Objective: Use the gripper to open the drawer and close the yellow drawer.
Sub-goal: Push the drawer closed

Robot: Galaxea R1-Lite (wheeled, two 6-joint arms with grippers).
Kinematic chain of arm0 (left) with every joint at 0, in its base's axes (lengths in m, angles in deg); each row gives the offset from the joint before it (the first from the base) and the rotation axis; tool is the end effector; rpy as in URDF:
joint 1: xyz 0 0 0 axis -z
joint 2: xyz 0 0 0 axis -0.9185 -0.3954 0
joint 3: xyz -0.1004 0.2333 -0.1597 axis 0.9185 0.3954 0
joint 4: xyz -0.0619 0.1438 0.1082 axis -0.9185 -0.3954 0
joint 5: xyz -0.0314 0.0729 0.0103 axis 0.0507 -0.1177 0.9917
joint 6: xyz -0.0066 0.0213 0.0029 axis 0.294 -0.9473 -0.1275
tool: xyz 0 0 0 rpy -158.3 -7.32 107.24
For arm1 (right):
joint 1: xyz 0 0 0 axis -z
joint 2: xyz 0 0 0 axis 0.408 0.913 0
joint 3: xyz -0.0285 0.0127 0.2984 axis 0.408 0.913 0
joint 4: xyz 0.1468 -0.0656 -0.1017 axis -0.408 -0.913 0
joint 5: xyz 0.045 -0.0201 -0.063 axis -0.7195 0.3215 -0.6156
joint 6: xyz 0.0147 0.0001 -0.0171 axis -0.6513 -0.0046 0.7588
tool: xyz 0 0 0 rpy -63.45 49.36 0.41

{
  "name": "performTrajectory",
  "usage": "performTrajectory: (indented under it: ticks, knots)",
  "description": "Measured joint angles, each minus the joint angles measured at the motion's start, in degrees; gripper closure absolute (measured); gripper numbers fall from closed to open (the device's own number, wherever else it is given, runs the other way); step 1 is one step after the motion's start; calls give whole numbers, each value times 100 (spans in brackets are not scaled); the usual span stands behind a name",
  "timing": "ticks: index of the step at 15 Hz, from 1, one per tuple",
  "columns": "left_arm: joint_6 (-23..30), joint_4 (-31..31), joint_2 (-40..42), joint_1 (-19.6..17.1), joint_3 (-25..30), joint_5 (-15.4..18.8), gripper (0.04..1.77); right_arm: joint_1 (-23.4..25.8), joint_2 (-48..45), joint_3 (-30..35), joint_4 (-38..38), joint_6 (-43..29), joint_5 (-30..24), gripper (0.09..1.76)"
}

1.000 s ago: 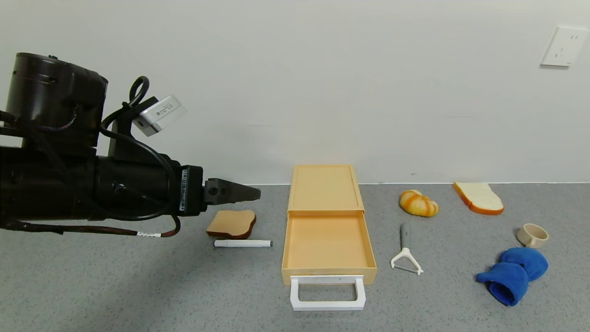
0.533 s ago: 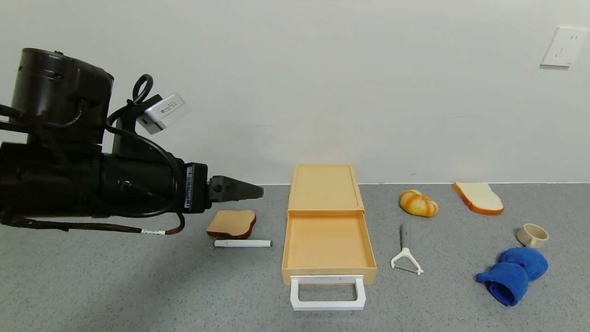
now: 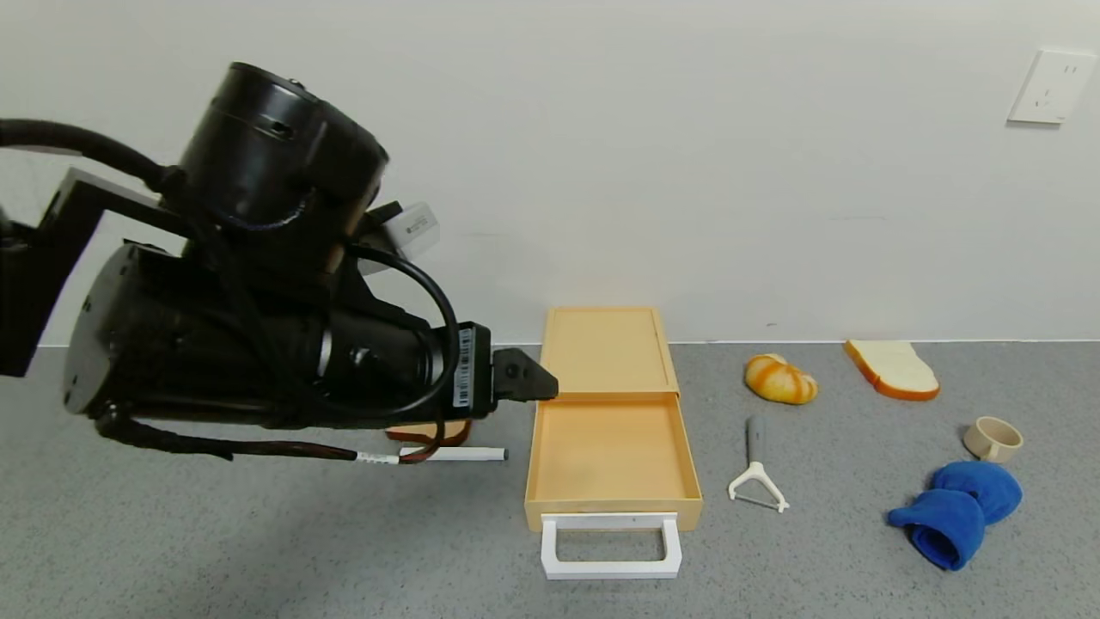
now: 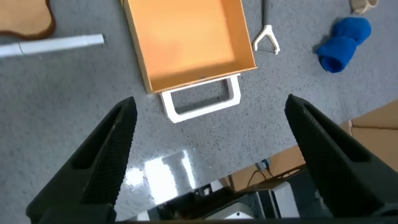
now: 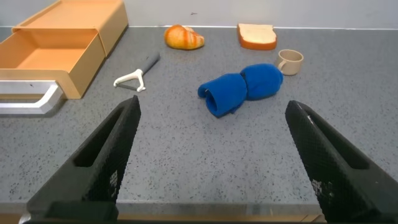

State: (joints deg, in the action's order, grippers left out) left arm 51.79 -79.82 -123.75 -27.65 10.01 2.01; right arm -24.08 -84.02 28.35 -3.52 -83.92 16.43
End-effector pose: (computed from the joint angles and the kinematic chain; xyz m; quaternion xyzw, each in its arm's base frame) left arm 0.2123 -0.1702 0.2709 -0.1140 0.3887 -0.1855 0.8953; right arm -0.0228 -0.0003 0.0758 0.0123 -0.0014 -0.0067 0.9999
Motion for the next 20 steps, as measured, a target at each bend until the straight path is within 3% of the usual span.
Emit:
performTrajectory:
  ticks: [7, 13, 20]
  knots:
    - [1453, -162, -996, 945, 83, -1106, 9, 0, 0, 0, 0, 0, 0, 14]
    - [2054, -187, -1610, 1614, 185, -1147, 9, 0, 0, 0, 0, 0, 0, 14]
    - [2389, -168, -2589, 1996, 235, -1150, 9, 0, 0, 0, -2, 0, 2, 14]
